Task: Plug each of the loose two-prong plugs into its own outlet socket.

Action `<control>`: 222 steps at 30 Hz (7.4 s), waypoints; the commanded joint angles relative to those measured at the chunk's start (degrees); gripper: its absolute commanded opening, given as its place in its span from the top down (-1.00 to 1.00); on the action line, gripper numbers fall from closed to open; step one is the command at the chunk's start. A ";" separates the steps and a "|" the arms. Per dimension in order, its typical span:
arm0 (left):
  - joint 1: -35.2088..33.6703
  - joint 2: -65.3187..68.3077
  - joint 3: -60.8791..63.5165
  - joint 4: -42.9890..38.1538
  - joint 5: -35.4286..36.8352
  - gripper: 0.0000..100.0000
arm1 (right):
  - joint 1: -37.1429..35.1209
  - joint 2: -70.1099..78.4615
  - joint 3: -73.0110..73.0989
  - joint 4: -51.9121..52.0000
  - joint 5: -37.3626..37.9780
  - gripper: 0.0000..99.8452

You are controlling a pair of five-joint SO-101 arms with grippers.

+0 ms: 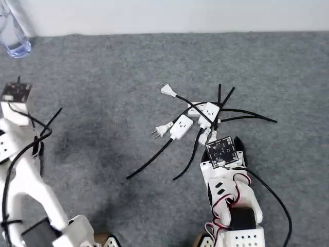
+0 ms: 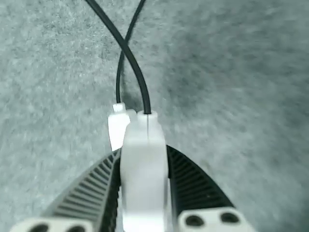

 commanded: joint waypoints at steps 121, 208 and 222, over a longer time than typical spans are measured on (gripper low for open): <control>66.37 35.78 -11.74 -41.85 24.35 0.59 | 17.01 0.04 0.97 -9.98 -11.96 0.44; 0.70 -2.55 24.57 -47.65 0.18 0.98 | 13.58 15.25 1.32 -22.81 -6.51 0.44; -5.01 -3.08 24.22 -47.74 1.85 0.27 | 13.58 15.25 1.32 -22.81 -6.15 0.44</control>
